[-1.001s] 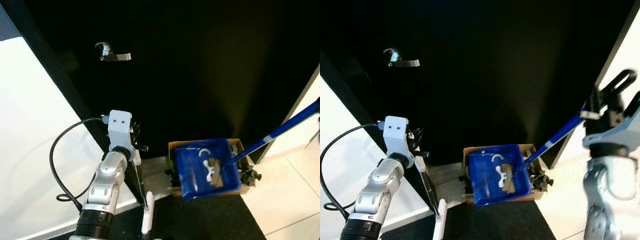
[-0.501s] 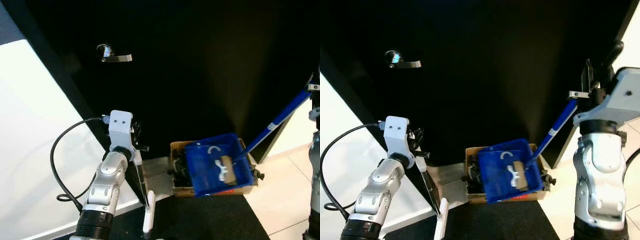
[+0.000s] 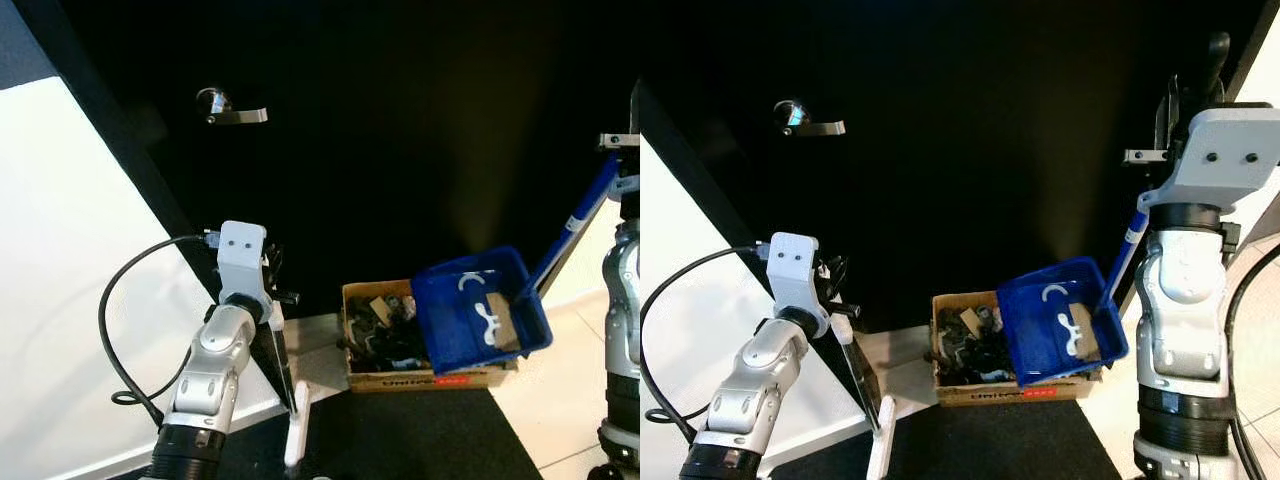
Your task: Sweep floor
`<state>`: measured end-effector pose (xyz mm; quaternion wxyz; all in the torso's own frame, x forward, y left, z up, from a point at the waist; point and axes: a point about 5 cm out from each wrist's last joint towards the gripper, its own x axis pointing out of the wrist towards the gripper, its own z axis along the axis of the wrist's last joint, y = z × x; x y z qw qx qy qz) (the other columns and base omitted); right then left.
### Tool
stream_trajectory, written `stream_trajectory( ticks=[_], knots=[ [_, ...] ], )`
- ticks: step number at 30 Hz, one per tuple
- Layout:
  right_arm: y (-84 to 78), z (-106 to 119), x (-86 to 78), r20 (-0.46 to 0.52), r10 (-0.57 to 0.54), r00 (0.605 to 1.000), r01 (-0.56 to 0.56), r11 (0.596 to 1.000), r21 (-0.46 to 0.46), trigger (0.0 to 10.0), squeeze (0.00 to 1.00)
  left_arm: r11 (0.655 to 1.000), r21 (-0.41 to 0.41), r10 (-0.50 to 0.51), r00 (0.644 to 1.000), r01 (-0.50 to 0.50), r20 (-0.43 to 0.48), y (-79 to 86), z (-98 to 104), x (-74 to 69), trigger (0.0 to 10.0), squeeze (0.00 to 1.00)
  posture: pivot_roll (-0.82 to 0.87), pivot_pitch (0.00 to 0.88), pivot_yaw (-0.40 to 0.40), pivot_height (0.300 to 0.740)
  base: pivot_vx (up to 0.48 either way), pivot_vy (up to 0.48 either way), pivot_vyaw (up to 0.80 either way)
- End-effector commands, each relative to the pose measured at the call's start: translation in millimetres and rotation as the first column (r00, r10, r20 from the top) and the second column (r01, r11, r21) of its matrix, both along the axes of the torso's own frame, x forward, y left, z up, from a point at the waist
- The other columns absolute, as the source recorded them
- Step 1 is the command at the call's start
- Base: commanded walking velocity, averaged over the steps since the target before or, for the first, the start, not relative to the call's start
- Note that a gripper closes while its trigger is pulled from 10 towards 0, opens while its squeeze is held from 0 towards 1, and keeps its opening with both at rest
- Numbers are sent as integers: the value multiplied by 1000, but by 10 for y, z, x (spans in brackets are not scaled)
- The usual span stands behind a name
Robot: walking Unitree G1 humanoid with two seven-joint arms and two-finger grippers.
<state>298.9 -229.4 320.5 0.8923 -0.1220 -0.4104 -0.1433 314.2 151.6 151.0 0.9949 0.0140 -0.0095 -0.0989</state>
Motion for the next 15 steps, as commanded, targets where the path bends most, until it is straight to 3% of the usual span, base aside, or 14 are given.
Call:
stream_trajectory(
  ticks=[1, 10, 13, 15],
  knots=[
    [71, 156, -21, 113, 0, 994, 7, 998, -56, 10000, 0, 1000, 28, 11, 1000, -12, 8, 67, 21, -34, 10000, 0, -64, 110, 156, 740, 0, 0, 0],
    [276, 255, 132, 161, 51, 986, -24, 986, -166, 10000, 0, 999, 31, 7, 1000, -8, 9, 66, 32, -63, 10000, 0, -39, 109, 144, 740, 0, 0, 0],
    [402, 310, 194, 178, 93, 980, -50, 971, -233, 10000, 0, 999, 29, 18, 1000, -18, 11, 72, 35, -85, 10000, 0, -34, 109, 141, 740, 0, 0, 0],
    [578, 359, 268, 191, 160, 968, -95, 946, -311, 10000, 0, 999, 23, 33, 999, -34, 9, 82, 23, -140, 10000, 0, -10, 114, 117, 740, 0, 0, 0]
  ],
)
